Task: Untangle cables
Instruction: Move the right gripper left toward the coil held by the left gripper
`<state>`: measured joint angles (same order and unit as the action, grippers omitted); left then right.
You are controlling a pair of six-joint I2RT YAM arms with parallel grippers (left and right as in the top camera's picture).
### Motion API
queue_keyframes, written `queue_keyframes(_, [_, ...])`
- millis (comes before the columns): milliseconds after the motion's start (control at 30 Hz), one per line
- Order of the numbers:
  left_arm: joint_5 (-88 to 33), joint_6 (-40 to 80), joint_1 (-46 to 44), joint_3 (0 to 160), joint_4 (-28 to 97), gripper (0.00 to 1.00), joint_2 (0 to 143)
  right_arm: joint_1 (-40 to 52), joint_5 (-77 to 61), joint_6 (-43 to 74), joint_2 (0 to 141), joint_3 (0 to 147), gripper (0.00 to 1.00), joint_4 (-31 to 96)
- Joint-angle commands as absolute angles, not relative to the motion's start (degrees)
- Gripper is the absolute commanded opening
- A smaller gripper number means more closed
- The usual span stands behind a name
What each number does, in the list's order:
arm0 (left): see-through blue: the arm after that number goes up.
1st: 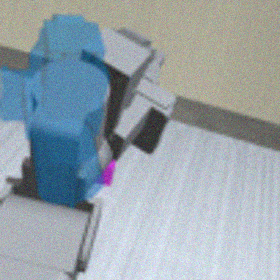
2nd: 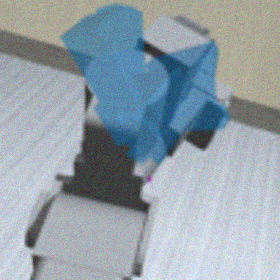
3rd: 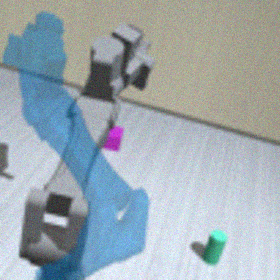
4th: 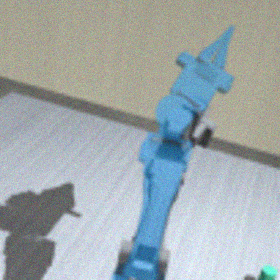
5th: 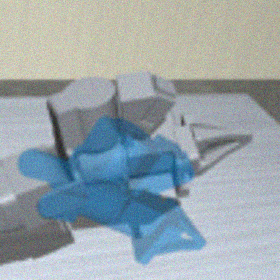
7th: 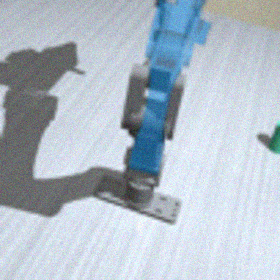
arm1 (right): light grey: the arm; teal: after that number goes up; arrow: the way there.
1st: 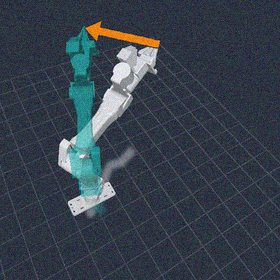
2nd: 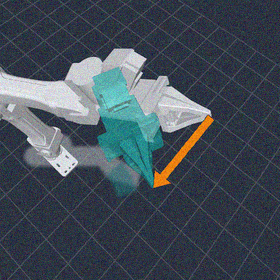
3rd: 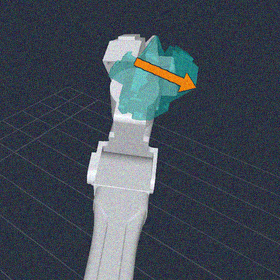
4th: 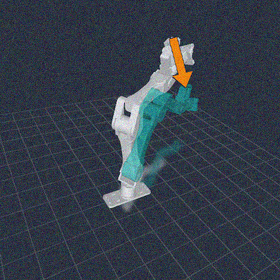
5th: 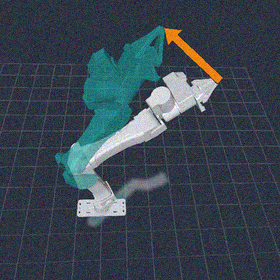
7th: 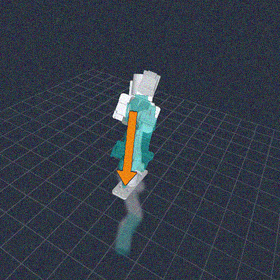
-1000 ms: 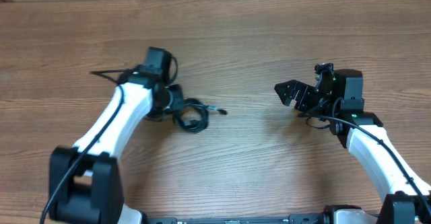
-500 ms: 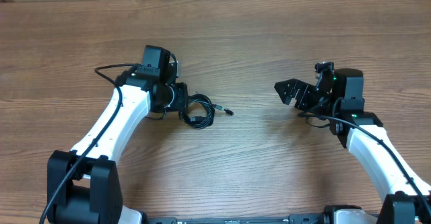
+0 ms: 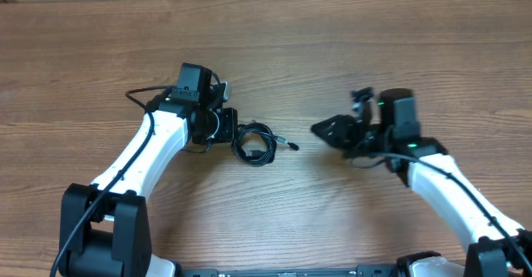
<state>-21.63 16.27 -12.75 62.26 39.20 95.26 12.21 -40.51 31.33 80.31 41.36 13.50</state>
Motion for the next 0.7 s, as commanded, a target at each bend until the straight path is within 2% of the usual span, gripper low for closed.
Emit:
queue_keyframes(0, [-23.99, 15.42, -12.78, 61.82, 41.32, 0.04, 95.24, 18.09, -38.94, 34.41, 80.55, 42.46, 0.04, 13.87])
queue_keyframes(233, [-24.03, 18.11, -12.78, 61.52, 42.74, 0.04, 95.26, 29.15, -25.32, 37.98, 80.55, 42.54, 0.04, 23.14])
queue_keyframes(333, [-23.94, 19.31, -12.84, 61.25, 42.02, 0.04, 95.31, 30.2, -20.14, 38.17, 80.55, 44.64, 0.04, 27.55])
queue_keyframes(567, [-23.35, 19.31, -12.82, 60.12, 40.29, 0.04, 95.33, 31.97, -7.03, 34.11, 80.55, 59.4, 0.04, 49.84])
queue_keyframes(633, [-23.38, 19.31, -12.82, 60.12, 40.18, 0.04, 95.33, 33.52, -2.42, 31.38, 80.55, 62.43, 0.13, 52.51])
queue_keyframes(667, [-23.33, 19.29, -12.82, 60.12, 40.18, 0.04, 95.33, 34.13, -1.45, 29.41, 80.55, 63.33, 0.27, 52.51])
